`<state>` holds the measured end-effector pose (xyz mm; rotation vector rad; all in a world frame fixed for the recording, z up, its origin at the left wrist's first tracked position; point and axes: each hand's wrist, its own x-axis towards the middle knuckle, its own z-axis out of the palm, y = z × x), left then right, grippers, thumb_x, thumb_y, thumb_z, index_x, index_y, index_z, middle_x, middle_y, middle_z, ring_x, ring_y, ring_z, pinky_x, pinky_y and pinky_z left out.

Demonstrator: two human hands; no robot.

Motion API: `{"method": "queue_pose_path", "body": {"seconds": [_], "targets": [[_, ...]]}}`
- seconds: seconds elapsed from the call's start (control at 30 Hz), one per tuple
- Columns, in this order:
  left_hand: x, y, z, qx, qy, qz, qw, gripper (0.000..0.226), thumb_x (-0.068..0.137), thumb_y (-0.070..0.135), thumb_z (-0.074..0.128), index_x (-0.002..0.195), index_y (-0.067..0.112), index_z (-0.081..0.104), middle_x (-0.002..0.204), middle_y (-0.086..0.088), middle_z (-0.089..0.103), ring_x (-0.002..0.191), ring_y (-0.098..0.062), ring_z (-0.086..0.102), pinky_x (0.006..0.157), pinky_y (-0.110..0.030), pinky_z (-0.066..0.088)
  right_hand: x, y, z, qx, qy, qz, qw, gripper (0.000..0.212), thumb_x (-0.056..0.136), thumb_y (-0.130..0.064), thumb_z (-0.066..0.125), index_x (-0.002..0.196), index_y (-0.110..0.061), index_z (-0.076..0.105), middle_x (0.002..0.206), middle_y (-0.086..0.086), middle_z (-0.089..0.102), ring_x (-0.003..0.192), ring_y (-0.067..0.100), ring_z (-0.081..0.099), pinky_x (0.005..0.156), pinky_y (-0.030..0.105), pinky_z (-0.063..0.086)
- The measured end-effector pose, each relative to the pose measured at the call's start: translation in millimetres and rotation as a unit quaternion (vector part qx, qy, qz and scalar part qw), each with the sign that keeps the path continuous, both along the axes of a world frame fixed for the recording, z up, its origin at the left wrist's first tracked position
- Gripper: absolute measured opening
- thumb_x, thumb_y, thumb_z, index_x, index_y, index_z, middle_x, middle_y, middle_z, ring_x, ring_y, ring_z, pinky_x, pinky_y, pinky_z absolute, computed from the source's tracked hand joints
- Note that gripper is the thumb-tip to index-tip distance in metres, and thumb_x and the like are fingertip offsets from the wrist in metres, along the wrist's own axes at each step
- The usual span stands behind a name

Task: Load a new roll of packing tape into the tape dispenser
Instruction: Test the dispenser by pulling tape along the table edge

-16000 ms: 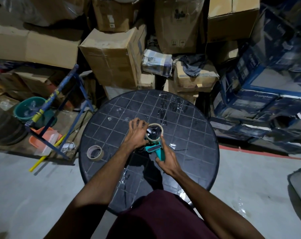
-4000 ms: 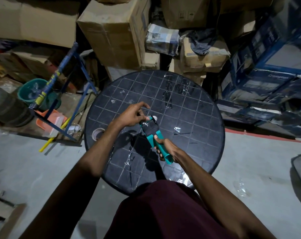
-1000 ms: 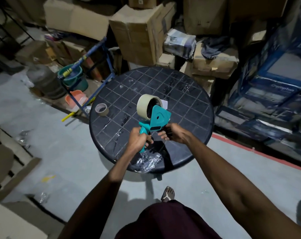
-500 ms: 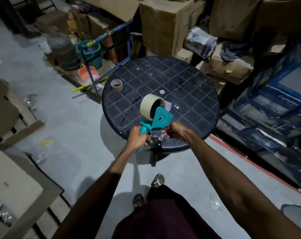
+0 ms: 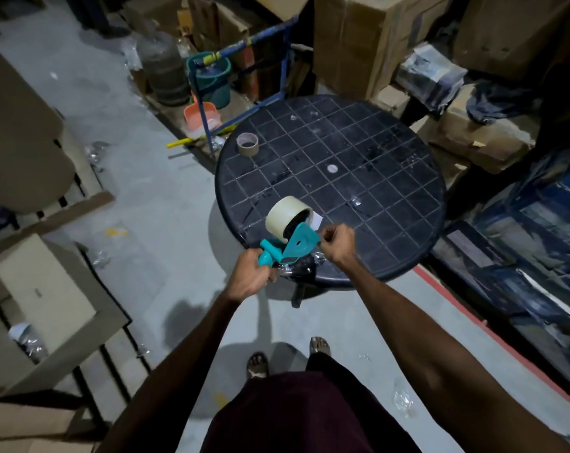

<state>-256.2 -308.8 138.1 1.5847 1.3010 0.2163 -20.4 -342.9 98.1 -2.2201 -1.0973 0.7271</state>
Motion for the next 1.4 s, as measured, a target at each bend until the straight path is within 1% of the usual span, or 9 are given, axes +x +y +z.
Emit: {"method": "queue_pose_path", "body": {"seconds": [0.07,0.13,0.3,0.47,0.83,0.97,1.1,1.27,1.4], "targets": [[9,-6,-11,0.014,0.022,0.002,1.000,0.019,0.060,0.000,0.068,0.063,0.017,0.060,0.054,0.006,0.060,0.050,-0.017,0.055,0.051,-0.029,0.046,17,-8,-16,-0.010,-0.088,0.081,0.993,0.019,0.080,0.004,0.071,0.092,-0.010,0.074,0.086,0.002,0.074,0.069,0.012,0.067,0.055,0.015,0.053],[21,-14,-23,0.015,0.030,0.003,0.999,0.014,0.060,0.005,0.065,0.061,0.018,0.061,0.052,0.006,0.061,0.050,-0.015,0.057,0.053,-0.031,0.049,33,-16,-36,-0.018,-0.127,0.128,0.983,0.031,0.076,0.001,0.075,0.102,-0.016,0.074,0.095,0.003,0.074,0.079,0.018,0.069,0.069,0.031,0.061],[50,-32,-65,0.027,0.041,-0.015,0.999,0.024,0.057,0.037,0.049,0.068,0.021,0.065,0.065,-0.001,0.069,0.063,-0.023,0.066,0.061,-0.044,0.057,70,-31,-76,-0.047,-0.082,0.085,0.992,0.027,0.078,0.003,0.069,0.095,-0.016,0.073,0.092,0.004,0.074,0.078,0.020,0.068,0.072,0.032,0.059],[73,-57,-84,0.006,0.069,0.009,0.998,0.029,0.054,0.038,0.048,0.067,0.018,0.064,0.064,-0.001,0.069,0.061,-0.024,0.066,0.060,-0.043,0.056,93,-22,-103,-0.092,-0.032,0.062,0.993,0.015,0.084,-0.003,0.067,0.087,-0.014,0.075,0.084,0.005,0.075,0.073,0.020,0.068,0.071,0.031,0.058],[87,-66,-124,0.000,0.127,0.017,0.992,0.029,0.057,0.039,0.055,0.073,0.016,0.061,0.067,-0.001,0.068,0.065,-0.026,0.064,0.061,-0.042,0.053,91,-14,-150,-0.108,0.035,-0.006,0.994,0.034,0.077,0.011,0.063,0.072,-0.019,0.077,0.072,-0.004,0.073,0.066,0.009,0.069,0.073,0.029,0.063],[87,-62,-133,-0.011,0.169,-0.009,0.985,0.026,0.060,0.033,0.058,0.080,0.016,0.061,0.075,-0.004,0.068,0.072,-0.030,0.064,0.062,-0.038,0.052,92,-13,-165,-0.154,-0.010,-0.009,0.988,0.015,0.075,-0.007,0.078,0.071,-0.019,0.071,0.072,-0.005,0.071,0.064,0.010,0.066,0.065,0.024,0.059],[90,-65,-143,-0.022,0.204,-0.030,0.978,0.024,0.069,0.025,0.062,0.092,0.018,0.061,0.086,-0.008,0.070,0.085,-0.036,0.064,0.069,-0.038,0.052,93,-18,-159,-0.135,-0.069,0.030,0.988,0.024,0.077,-0.010,0.081,0.094,-0.022,0.070,0.091,0.000,0.071,0.082,0.021,0.067,0.076,0.037,0.060],[87,-61,-150,0.013,0.209,-0.068,0.975,0.047,0.076,0.047,0.061,0.115,0.020,0.062,0.104,-0.011,0.072,0.099,-0.038,0.065,0.079,-0.041,0.054,86,-34,-157,-0.076,-0.152,0.184,0.968,0.032,0.071,0.002,0.078,0.100,-0.010,0.075,0.096,0.013,0.074,0.086,0.031,0.067,0.076,0.037,0.055],[82,-54,-150,0.031,0.211,-0.095,0.972,0.053,0.082,0.054,0.057,0.123,0.021,0.058,0.112,-0.007,0.072,0.101,-0.033,0.066,0.085,-0.040,0.055,87,-42,-156,-0.116,-0.222,0.224,0.942,0.036,0.072,-0.011,0.080,0.107,-0.011,0.073,0.104,0.009,0.074,0.102,0.029,0.062,0.085,0.040,0.045]]}}
